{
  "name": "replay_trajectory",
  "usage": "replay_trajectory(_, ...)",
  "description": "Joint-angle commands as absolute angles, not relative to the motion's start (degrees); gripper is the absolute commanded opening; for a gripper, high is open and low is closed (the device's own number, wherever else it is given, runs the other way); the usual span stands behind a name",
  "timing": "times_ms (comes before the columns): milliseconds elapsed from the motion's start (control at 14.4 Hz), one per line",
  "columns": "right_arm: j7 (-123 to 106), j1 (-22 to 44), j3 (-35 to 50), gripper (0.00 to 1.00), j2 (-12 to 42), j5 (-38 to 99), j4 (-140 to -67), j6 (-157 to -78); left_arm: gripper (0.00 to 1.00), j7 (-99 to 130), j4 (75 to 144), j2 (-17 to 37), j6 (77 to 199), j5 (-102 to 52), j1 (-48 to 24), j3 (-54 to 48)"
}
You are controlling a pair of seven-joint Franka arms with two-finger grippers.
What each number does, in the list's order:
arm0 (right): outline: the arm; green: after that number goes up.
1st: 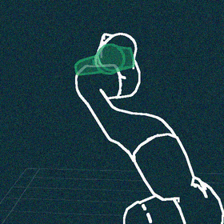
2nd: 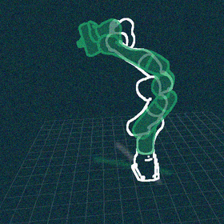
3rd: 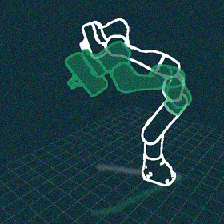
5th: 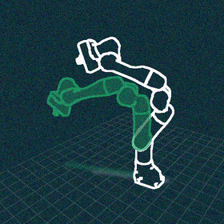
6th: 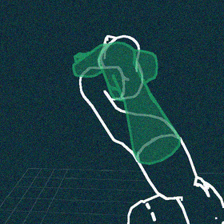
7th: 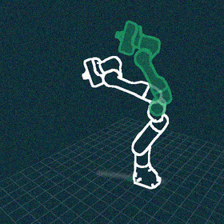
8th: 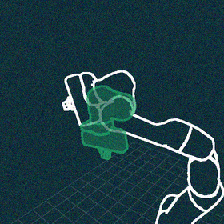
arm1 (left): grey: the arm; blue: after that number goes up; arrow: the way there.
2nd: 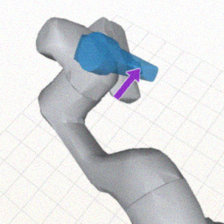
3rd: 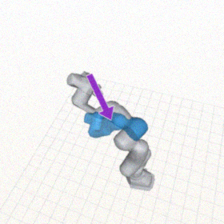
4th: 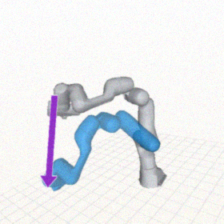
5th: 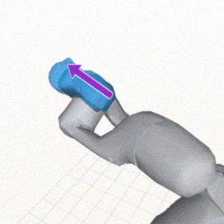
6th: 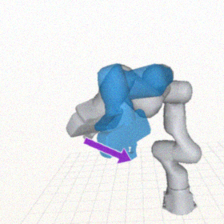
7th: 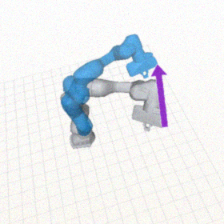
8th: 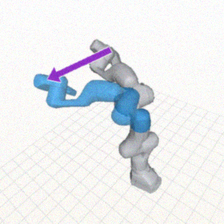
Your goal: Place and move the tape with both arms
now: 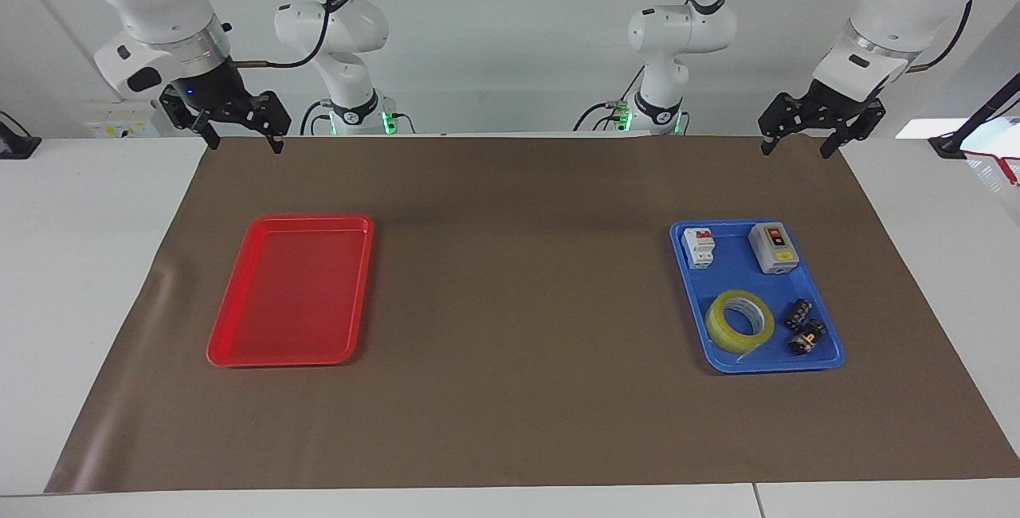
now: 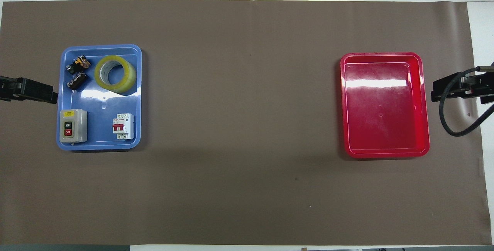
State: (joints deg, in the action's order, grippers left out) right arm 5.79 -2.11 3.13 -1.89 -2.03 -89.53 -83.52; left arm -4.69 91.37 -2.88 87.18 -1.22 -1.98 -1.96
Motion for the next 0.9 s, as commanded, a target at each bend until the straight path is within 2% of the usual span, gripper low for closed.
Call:
replay_trajectory(0, 4.66, -3.16, 3.52, 1.0, -3.08, -1.32, -91.14, -84.81, 1.0, -5.71, 91.5, -3.52, 87.36, -0.18, -2.29, -1.93)
replay_trajectory(347, 4.66, -3.16, 3.52, 1.0, -3.08, -1.32, -91.14, -84.81, 1.0, -5.8, 89.74, -2.11, 86.75, 0.0, -2.02, -1.85)
replay_trajectory(485, 4.66, -3.16, 3.52, 1.0, -3.08, -1.32, -91.14, -84.81, 1.0, -5.8, 87.11, 0.08, 85.96, 0.0, -1.85, -1.85)
replay_trajectory(832, 4.66, -3.16, 3.52, 1.0, -3.08, -1.32, -91.14, -84.81, 1.0, -5.71, 86.92, 0.26, 86.13, 0.0, -1.76, -1.85)
